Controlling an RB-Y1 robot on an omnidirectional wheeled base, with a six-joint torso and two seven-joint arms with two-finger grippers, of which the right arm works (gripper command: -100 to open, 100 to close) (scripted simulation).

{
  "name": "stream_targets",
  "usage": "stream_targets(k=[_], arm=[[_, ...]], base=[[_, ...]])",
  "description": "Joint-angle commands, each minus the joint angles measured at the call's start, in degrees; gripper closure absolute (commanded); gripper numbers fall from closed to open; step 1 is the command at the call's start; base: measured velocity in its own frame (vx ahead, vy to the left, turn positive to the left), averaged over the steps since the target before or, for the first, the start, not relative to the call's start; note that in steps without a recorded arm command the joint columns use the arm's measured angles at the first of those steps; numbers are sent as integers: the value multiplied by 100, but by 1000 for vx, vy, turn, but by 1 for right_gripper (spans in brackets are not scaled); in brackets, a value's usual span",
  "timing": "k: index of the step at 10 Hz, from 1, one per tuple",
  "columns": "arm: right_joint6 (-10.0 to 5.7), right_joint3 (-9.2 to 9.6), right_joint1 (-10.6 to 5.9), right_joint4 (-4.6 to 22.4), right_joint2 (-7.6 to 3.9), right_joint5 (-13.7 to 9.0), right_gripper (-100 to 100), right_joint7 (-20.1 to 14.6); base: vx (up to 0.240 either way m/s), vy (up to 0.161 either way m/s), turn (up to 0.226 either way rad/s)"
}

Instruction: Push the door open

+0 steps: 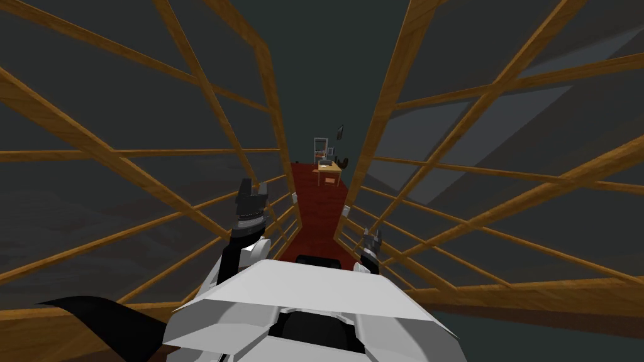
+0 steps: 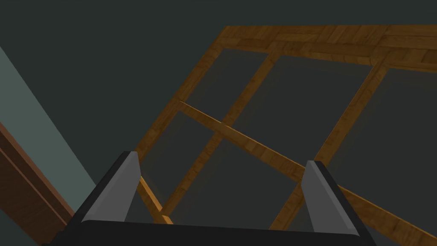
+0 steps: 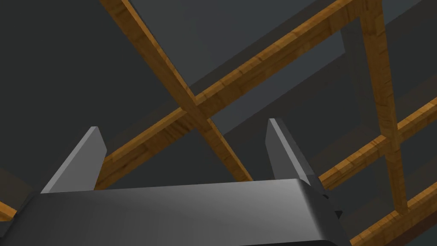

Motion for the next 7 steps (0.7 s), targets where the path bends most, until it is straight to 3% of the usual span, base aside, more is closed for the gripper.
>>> stream_targets(k=[1,7], arm=[[1,-59,-68,29,30,-215,-100,-272],[-42,-271,-383,264,132,-971,-100,-1175]], base=[[-34,9,166],[-38,13,203]])
